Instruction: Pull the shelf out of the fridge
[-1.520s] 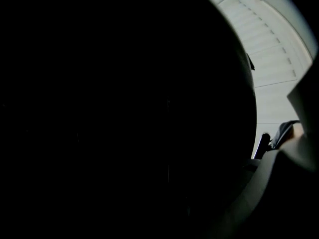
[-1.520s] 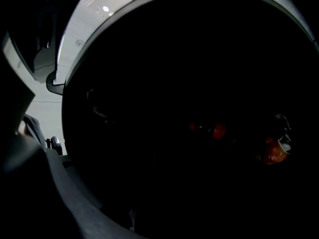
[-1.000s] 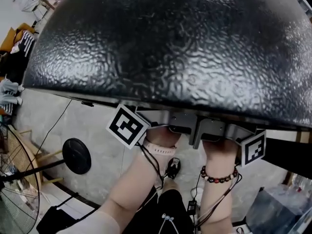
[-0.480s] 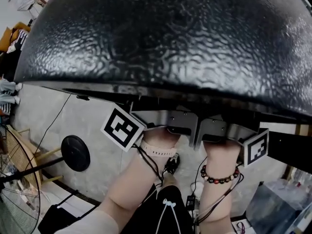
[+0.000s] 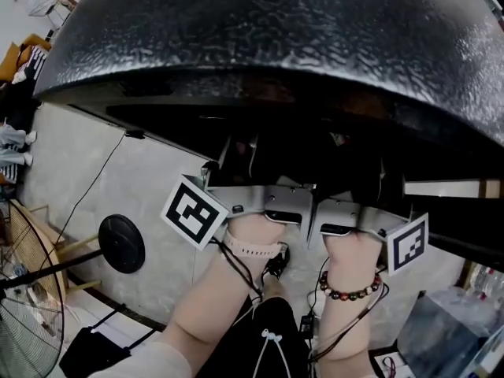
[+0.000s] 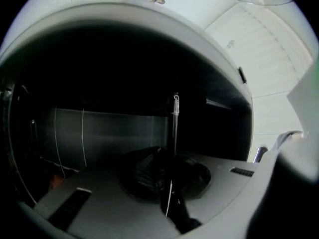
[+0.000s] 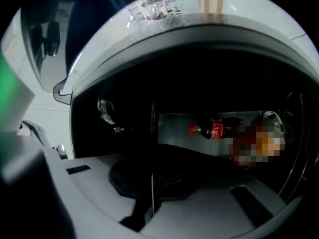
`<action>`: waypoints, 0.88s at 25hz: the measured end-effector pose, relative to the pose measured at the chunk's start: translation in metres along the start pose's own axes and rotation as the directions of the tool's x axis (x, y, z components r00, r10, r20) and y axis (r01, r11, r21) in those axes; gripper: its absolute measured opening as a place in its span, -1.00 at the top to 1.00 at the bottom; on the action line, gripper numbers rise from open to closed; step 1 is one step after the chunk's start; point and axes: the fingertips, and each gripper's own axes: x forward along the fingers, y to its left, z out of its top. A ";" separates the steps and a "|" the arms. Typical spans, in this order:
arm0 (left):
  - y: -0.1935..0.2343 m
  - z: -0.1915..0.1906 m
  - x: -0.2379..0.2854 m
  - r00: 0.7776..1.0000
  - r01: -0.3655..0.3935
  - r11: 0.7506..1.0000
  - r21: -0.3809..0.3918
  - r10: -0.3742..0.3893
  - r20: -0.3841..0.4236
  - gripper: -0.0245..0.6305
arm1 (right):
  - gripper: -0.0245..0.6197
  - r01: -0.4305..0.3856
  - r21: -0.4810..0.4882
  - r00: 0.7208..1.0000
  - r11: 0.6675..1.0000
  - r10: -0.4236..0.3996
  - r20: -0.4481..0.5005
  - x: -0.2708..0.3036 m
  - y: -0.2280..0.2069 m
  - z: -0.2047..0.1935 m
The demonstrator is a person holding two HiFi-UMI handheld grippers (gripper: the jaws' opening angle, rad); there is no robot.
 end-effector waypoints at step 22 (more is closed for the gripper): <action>-0.014 0.003 -0.077 1.000 -0.022 1.000 -0.002 0.022 0.021 0.85 | 0.83 0.014 0.022 1.000 1.000 -0.014 -0.007 -0.073 0.011 -0.025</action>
